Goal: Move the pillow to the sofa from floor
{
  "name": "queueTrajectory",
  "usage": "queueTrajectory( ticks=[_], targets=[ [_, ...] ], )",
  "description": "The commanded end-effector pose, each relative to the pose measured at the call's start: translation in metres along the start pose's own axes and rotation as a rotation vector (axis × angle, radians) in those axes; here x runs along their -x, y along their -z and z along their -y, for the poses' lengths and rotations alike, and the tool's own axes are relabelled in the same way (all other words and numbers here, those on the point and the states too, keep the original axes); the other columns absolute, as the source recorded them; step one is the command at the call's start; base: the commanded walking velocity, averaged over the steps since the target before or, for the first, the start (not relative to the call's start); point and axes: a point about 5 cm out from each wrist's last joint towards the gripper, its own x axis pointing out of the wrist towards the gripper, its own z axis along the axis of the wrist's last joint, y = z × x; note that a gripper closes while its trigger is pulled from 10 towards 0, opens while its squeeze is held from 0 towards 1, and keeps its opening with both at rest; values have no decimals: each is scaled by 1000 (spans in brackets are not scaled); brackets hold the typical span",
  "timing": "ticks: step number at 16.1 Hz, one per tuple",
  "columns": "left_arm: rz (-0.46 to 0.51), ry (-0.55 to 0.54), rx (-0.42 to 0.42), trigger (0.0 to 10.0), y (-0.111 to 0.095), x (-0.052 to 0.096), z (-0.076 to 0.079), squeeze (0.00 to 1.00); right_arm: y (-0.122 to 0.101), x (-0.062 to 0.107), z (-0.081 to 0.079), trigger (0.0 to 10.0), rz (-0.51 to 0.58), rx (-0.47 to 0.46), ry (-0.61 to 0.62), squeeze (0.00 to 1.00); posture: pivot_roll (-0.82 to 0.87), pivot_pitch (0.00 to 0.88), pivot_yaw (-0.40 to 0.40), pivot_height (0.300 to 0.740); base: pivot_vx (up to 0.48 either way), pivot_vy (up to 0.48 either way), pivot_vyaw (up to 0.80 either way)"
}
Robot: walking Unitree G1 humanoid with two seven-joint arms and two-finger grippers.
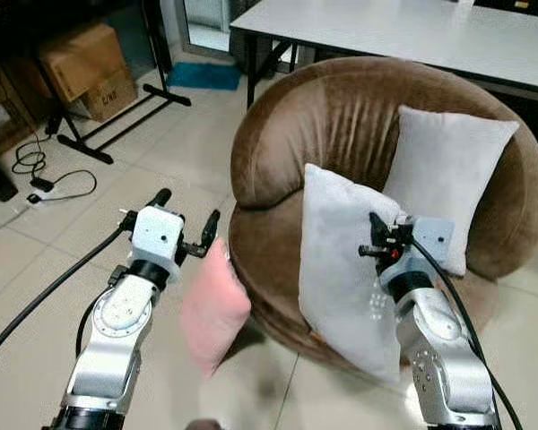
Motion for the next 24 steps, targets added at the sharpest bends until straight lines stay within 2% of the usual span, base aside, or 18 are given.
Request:
queueTrajectory(
  ticks=[1,3,22,24],
  targets=[
    [7,11,1,10000,-2,-2,2,12,-13,-2,-1,10000,58,0,-15,0,-54,0,14,740,315,0,-800],
    [13,17,3,10000,-3,-3,2,8,-14,-2,-2,10000,63,5,-15,0,-56,0,17,740,311,0,-800],
    [14,29,-28,10000,-2,1,-3,16,-16,-14,-15,10000,61,21,-144,0,-22,0,-3,740,294,0,0],
    [14,57,-33,10000,-2,0,-2,8,-17,-15,-16,10000,67,16,-146,0,-22,0,3,740,264,0,0]
  ],
)
